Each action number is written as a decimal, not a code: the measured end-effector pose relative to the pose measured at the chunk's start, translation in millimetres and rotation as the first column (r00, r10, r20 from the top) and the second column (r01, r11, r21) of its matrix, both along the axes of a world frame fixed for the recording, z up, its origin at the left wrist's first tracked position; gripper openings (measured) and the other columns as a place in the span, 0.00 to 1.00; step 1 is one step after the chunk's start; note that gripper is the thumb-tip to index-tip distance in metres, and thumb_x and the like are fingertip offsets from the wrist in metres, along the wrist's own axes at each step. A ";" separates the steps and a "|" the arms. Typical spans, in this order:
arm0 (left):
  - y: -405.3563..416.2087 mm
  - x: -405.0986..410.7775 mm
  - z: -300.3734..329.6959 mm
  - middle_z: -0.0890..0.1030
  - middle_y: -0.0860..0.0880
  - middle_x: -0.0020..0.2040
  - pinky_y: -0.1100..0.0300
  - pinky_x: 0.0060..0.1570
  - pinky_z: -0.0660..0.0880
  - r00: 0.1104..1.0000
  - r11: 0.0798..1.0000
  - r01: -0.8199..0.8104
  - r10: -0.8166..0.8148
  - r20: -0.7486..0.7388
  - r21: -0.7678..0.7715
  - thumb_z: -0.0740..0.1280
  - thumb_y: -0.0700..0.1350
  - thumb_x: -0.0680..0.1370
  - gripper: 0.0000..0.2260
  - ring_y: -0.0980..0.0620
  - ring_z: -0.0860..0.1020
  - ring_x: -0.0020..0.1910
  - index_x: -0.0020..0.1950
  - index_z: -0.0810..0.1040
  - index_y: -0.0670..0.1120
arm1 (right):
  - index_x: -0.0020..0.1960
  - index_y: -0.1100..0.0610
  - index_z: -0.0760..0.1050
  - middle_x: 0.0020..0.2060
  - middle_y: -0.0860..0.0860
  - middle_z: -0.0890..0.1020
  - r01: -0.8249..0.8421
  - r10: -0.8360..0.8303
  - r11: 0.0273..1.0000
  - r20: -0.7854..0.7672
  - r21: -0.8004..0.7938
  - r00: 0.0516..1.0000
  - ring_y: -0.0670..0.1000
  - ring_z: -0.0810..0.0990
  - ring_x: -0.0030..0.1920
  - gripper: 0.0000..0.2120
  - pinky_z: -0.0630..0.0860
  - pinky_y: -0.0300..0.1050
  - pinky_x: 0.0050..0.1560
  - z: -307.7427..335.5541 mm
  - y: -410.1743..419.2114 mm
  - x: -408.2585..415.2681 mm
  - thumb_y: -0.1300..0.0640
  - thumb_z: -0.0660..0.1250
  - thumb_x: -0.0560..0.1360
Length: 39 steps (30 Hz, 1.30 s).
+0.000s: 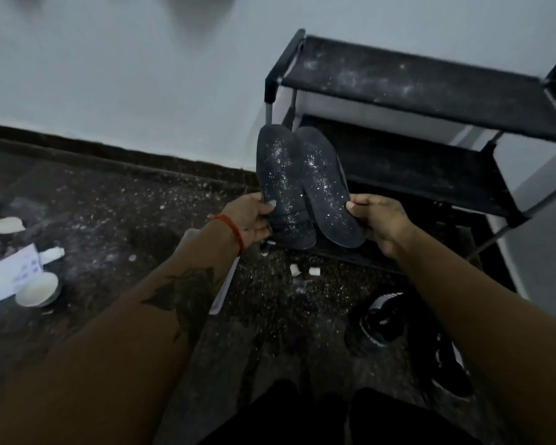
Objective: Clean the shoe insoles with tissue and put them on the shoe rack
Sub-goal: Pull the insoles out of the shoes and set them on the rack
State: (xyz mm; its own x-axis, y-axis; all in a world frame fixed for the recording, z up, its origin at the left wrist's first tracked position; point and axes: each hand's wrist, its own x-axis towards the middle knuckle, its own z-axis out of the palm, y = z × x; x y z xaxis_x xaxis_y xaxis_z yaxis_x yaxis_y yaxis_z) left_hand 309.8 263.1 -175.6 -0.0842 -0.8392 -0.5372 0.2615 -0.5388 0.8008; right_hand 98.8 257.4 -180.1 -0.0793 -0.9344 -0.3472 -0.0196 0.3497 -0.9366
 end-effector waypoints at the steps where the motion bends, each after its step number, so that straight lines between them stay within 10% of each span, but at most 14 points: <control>1: 3.2 2.3 -12.4 0.78 0.50 0.43 0.52 0.59 0.72 1.000 1.000 -0.016 0.016 -0.005 0.018 0.57 0.35 0.81 0.10 0.53 0.76 0.41 0.47 0.75 0.47 | 0.56 0.59 0.77 0.37 0.49 0.83 -0.008 0.008 1.000 -0.001 0.019 1.000 0.46 0.79 0.35 0.11 0.75 0.41 0.38 -11.0 0.4 0.8 0.63 0.64 0.75; 14: 18.2 7.8 -203.7 0.76 0.50 0.42 0.59 0.37 0.73 0.986 0.942 -0.167 0.153 0.070 0.292 0.57 0.34 0.80 0.12 0.53 0.74 0.40 0.44 0.72 0.49 | 0.54 0.58 0.76 0.38 0.49 0.80 -0.098 0.129 0.942 -0.076 0.321 0.989 0.45 0.76 0.36 0.09 0.73 0.38 0.36 -190.5 -4.4 7.0 0.66 0.63 0.76; 19: 27.3 16.4 -279.8 0.76 0.51 0.47 0.59 0.33 0.76 0.980 0.907 -0.196 0.172 0.095 0.374 0.55 0.33 0.80 0.13 0.53 0.75 0.41 0.59 0.72 0.46 | 0.55 0.57 0.76 0.47 0.52 0.80 -0.143 0.192 0.895 -0.074 0.422 0.979 0.49 0.76 0.47 0.10 0.73 0.48 0.53 -261.8 -9.1 12.9 0.66 0.62 0.76; 22: 31.9 17.1 -305.4 0.76 0.51 0.43 0.66 0.26 0.77 0.973 0.892 -0.230 0.211 0.090 0.389 0.53 0.31 0.80 0.14 0.53 0.75 0.40 0.49 0.73 0.47 | 0.55 0.56 0.75 0.47 0.51 0.78 -0.166 0.232 0.879 -0.097 0.447 0.968 0.50 0.75 0.50 0.10 0.72 0.49 0.53 -296.2 -13.6 16.4 0.65 0.61 0.77; 35: 46.5 7.3 -379.5 0.75 0.50 0.40 0.56 0.39 0.74 0.960 0.846 -0.277 0.228 0.160 0.455 0.53 0.33 0.80 0.14 0.53 0.74 0.39 0.45 0.73 0.48 | 0.59 0.61 0.75 0.48 0.52 0.77 -0.121 0.209 0.878 -0.144 0.464 0.967 0.44 0.74 0.39 0.12 0.71 0.34 0.32 -380.3 -2.5 29.4 0.66 0.60 0.77; 39: 53.1 3.3 -384.7 0.75 0.51 0.41 0.60 0.31 0.77 0.954 0.832 -0.294 0.224 0.200 0.471 0.56 0.33 0.80 0.11 0.54 0.74 0.39 0.54 0.75 0.44 | 0.56 0.62 0.76 0.50 0.56 0.79 -0.053 0.161 0.897 -0.211 0.439 0.964 0.51 0.76 0.49 0.11 0.77 0.43 0.48 -394.3 3.6 32.1 0.67 0.63 0.75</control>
State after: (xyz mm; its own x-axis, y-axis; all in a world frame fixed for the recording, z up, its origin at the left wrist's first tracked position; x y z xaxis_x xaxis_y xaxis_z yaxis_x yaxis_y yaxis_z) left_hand 313.0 316.2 -560.3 0.1990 -0.4440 -0.8737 0.3591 -0.7964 0.4866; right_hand 130.9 260.9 -574.4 -0.1169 -0.7077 -0.6968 -0.2813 0.6965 -0.6601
